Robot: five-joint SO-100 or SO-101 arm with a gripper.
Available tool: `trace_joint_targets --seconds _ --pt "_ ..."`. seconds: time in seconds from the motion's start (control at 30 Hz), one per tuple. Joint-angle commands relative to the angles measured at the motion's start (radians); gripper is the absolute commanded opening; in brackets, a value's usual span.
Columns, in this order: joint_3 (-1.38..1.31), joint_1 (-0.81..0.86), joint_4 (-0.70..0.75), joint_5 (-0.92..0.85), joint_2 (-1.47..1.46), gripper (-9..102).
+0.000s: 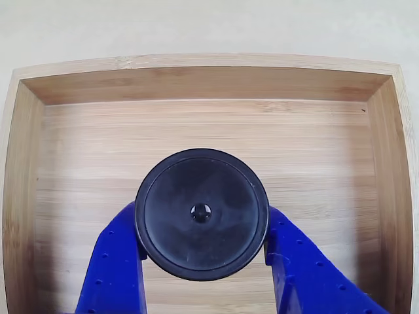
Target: Place the black cylinder in the wooden box then return to rest.
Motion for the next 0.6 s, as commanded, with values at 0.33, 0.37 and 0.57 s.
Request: trace_joint_targets --seconds 0.33,0.37,0.57 --pt "-0.112 0.002 -0.032 0.02 -0.054 30" --pt "-0.109 0.002 -0.032 0.023 -0.063 30" --pt "-0.083 0.005 -0.032 0.072 -0.124 32"
